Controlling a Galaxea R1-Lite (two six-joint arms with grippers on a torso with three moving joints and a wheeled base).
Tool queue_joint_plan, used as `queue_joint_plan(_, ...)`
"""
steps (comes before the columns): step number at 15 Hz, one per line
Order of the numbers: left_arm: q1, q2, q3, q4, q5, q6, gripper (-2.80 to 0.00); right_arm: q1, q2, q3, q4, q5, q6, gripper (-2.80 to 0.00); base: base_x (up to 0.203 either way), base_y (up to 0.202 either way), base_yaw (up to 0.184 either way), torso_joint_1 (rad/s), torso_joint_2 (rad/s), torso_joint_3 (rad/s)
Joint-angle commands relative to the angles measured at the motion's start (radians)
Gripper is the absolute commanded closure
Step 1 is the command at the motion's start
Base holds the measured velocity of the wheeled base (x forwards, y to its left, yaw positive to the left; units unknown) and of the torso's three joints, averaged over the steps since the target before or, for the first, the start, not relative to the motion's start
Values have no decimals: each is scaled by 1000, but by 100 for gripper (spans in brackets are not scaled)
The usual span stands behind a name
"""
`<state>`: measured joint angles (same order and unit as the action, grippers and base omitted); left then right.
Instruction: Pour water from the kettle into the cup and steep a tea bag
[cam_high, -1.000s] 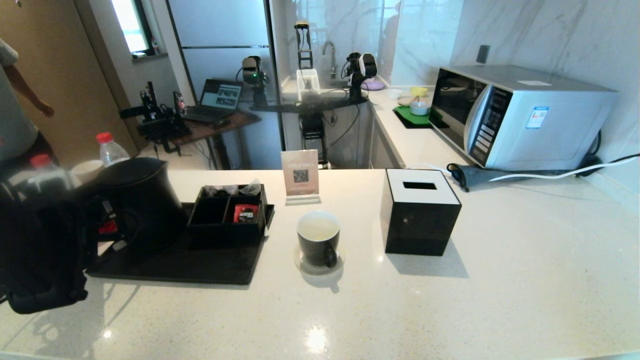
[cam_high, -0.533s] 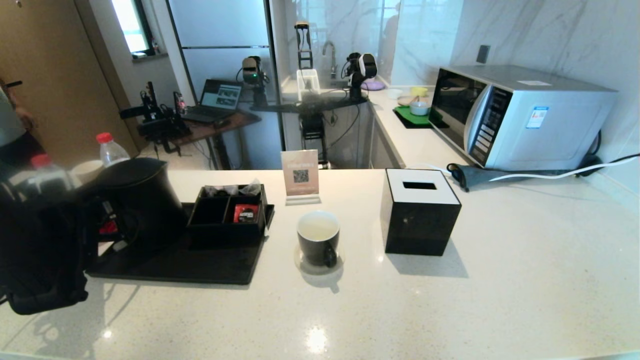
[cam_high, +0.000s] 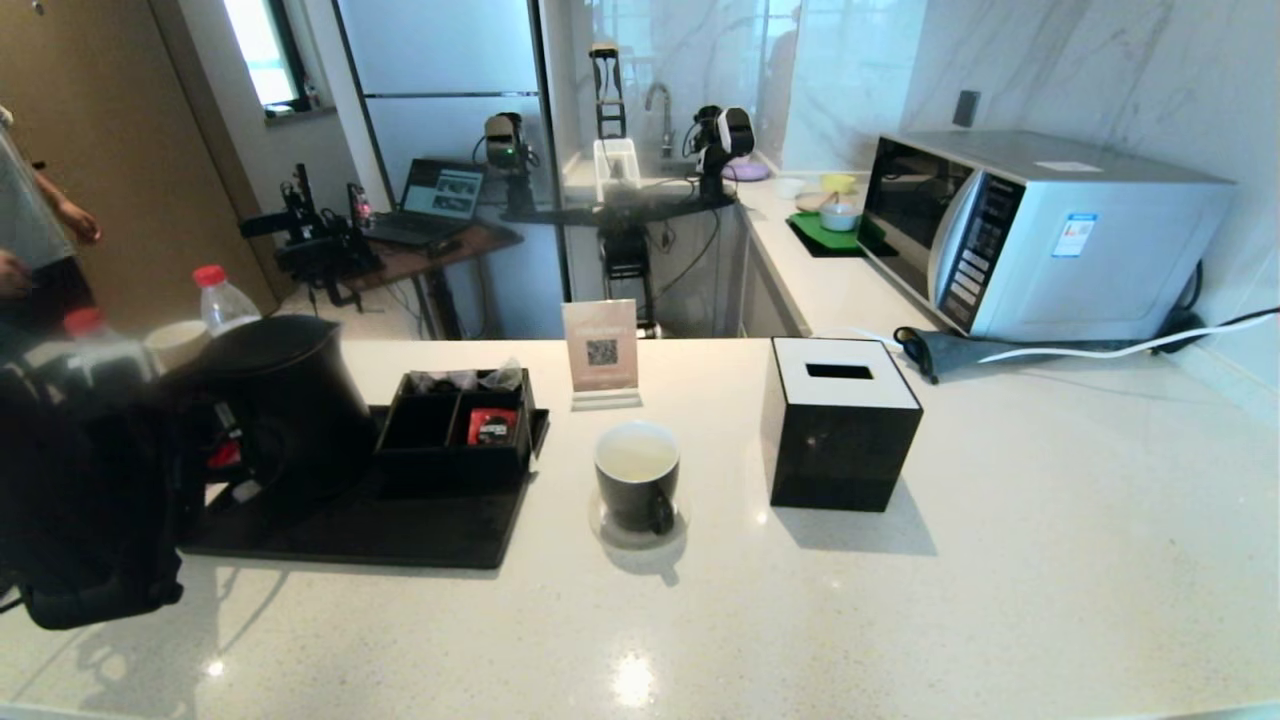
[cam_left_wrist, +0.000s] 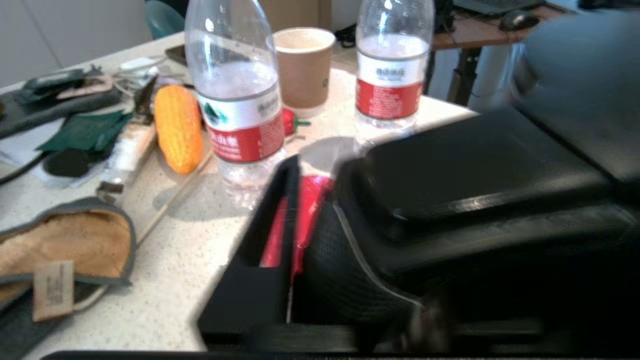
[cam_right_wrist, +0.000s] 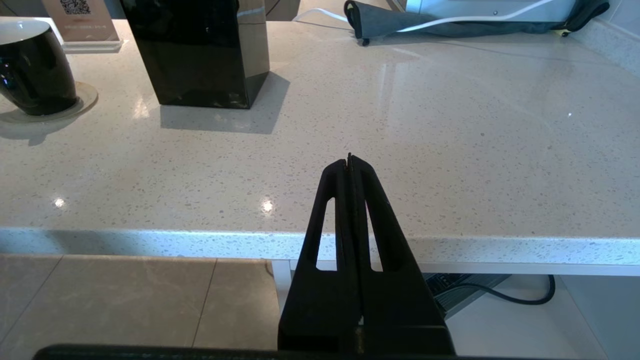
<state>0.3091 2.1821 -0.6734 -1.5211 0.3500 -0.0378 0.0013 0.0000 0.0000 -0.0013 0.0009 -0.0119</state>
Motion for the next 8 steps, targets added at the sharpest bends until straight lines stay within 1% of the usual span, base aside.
queue_joint_plan(1, 5, 1, 3, -40, 3, 1, -280, 0, 0, 0, 0, 1, 0, 0, 0, 0, 0, 0, 0, 0)
queue_joint_plan(8, 5, 0, 9, -39, 2, 0, -280, 0, 0, 0, 0, 1, 0, 0, 0, 0, 0, 0, 0, 0)
